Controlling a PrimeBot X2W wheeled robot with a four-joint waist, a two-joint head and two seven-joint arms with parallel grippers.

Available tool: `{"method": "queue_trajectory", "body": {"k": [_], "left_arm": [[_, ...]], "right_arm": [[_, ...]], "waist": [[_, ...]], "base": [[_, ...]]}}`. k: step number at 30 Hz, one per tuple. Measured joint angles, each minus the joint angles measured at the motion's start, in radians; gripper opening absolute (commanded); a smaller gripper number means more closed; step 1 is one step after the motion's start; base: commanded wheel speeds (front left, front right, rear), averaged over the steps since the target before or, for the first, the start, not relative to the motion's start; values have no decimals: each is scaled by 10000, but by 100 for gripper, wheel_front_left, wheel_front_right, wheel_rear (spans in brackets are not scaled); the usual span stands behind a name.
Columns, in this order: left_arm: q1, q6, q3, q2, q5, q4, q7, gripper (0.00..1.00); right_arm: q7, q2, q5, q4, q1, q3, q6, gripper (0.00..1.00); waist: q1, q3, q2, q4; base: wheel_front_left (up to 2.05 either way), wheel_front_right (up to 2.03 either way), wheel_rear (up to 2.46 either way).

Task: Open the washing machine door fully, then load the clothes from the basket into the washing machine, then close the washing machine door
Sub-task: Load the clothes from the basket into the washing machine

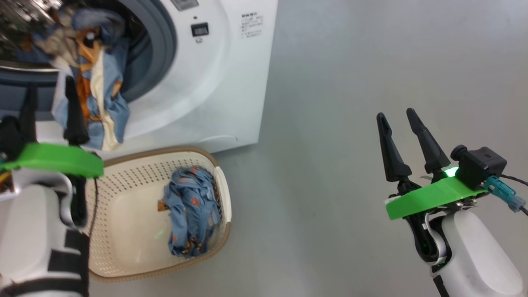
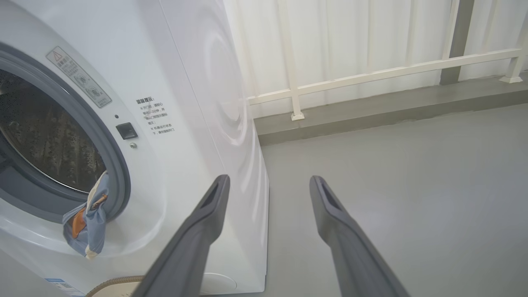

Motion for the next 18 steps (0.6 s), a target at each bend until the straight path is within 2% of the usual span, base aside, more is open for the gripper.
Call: {"method": "queue_trajectory", "body": {"k": [8,18], "left_arm": [[1640,0,169,-236,-217,-1526,0,100],[3878,50,531,-826,-198,-3568,0,100]], "right_arm": [[0,-138,8,13,223,-196,0,100],[0,-224,-2,-52,569,-257,0,100]], "waist": [[0,-688,0,314],[0,-1304,0,709]], "base": [[0,0,0],[0,0,0]]}}
